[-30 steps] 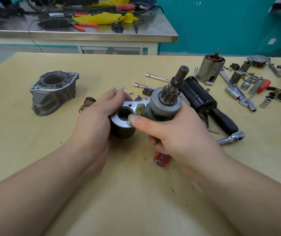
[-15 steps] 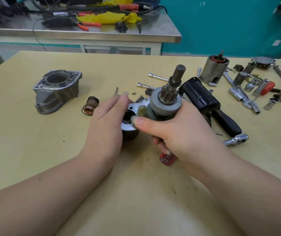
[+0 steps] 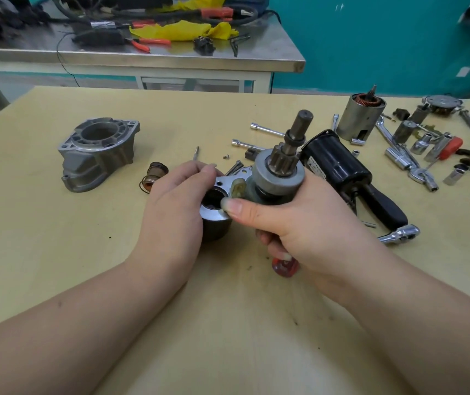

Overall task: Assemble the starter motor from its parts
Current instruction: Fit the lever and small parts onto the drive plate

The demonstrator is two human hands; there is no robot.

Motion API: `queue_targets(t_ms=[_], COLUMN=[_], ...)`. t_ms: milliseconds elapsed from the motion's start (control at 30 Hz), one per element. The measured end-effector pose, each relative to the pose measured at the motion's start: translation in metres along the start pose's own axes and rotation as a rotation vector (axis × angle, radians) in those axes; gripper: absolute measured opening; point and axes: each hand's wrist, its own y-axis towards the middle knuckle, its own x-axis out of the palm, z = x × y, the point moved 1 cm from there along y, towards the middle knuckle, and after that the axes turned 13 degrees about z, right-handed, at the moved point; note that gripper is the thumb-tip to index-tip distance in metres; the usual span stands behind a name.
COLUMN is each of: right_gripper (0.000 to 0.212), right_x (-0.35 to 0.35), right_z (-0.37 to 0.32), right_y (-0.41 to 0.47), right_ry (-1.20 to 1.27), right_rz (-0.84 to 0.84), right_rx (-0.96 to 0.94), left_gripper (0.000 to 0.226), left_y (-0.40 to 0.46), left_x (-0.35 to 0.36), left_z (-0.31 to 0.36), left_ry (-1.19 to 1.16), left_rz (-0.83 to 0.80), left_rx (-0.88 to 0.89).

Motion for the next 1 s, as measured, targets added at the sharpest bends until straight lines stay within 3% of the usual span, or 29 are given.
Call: queue_targets(t_ms=[67,233,467,700,833,1000], right_gripper=[0.025,0.020,0.031,0.024,0.025,0.024], right_x=[-0.001,-0.002,-0.010,-0.008,-0.011,-0.009], right_z=[-0.001,-0.004,-0.012,-0.012,-0.007,-0.002], right_y=[0.001,0.001,0.004,0.004,0.003,0.002], right_ry=[0.009,0.043,-0.048,-0.058,-0.029,0.008], right_rz=[-0.041,-0.102,-0.177,-0.173,-0.186,-0.178], right_rx=[-0.016,-0.033,-0.019,-0.011,-0.014,-0.024], left_gripper=[0.020,0.028,0.010,0.005,0.019,0.020], left_y=[0.000,-0.001,0.001,0.001,0.002,0.003], left_x=[0.000,0.000,0.001,-0.006,-0.011,-0.014], left_z=[-0.002,-0.002,-0.001,-0.004,-0.006,-0.007], left_ry=[0.083,0.026,-0.037,-0.112,-0.078,-0.102], left_rz=[-0.050,-0.040,-0.112,-0.098,-0.168,-0.215], left_rx=[0.081,0.073,-0.032,-0.105,-0.074,-0.071])
